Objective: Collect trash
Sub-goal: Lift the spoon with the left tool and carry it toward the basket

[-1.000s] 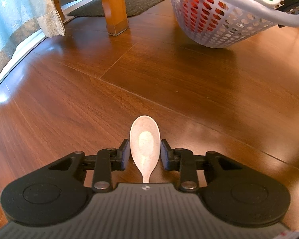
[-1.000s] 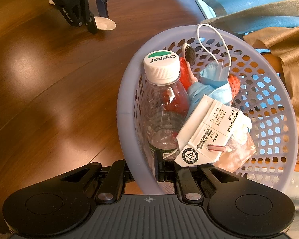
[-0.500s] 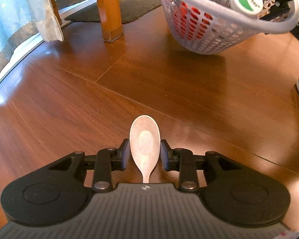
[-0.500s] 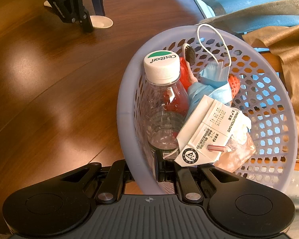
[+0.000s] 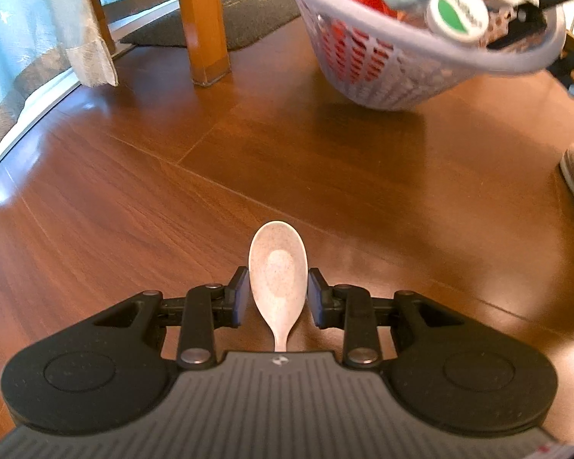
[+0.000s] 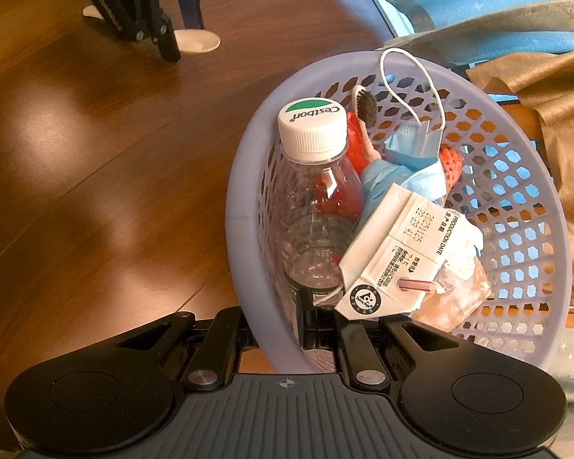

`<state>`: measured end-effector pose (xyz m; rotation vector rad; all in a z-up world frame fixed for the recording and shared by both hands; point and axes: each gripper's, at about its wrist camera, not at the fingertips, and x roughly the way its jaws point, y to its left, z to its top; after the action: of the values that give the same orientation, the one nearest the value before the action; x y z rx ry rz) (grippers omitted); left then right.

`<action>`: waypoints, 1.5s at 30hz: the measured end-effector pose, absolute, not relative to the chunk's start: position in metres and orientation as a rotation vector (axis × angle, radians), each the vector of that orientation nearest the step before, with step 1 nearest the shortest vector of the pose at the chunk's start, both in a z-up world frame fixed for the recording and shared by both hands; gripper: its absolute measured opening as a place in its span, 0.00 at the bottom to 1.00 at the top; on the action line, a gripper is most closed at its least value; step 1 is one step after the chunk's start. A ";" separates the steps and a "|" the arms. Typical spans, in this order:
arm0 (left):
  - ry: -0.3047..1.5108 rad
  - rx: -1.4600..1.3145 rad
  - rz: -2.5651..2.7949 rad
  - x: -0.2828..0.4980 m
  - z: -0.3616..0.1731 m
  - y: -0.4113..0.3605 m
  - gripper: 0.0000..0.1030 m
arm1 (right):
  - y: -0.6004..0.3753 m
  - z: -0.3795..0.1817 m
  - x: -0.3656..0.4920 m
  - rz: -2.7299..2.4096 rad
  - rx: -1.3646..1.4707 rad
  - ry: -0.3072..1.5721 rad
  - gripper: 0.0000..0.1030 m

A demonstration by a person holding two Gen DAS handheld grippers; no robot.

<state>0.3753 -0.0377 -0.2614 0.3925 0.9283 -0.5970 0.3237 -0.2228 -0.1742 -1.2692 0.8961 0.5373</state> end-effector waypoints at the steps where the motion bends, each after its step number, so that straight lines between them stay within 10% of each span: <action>1: 0.932 0.400 -0.594 0.375 -0.264 -0.039 0.26 | -0.223 -0.174 0.324 0.538 -1.270 0.896 0.06; 45: 0.893 0.370 -0.534 0.363 -0.271 -0.050 0.26 | -0.224 -0.174 0.323 0.540 -1.265 0.893 0.06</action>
<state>0.3633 -0.0500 -0.2714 0.3699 0.8931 -0.5341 0.3228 -0.2238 -0.1741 -1.2654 0.8932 0.5399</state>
